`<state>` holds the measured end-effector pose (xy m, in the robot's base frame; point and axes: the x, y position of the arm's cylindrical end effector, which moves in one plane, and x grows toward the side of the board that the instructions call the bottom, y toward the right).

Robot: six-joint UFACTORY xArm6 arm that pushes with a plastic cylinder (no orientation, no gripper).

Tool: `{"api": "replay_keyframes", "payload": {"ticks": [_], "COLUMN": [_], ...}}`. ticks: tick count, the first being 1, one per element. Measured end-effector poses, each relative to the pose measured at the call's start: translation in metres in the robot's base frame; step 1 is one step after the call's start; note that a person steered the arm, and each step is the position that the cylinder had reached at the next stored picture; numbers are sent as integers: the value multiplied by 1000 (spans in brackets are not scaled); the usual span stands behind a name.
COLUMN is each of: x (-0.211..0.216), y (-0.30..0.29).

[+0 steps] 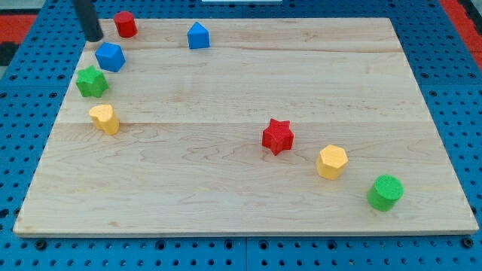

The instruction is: Move the red circle towards blue triangle

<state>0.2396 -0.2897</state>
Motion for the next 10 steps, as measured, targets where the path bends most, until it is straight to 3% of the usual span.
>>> {"api": "replay_keyframes", "payload": {"ticks": [2,4,9,10], "x": [-49,-47,-39,-16], "y": [-8,82,111,111]}}
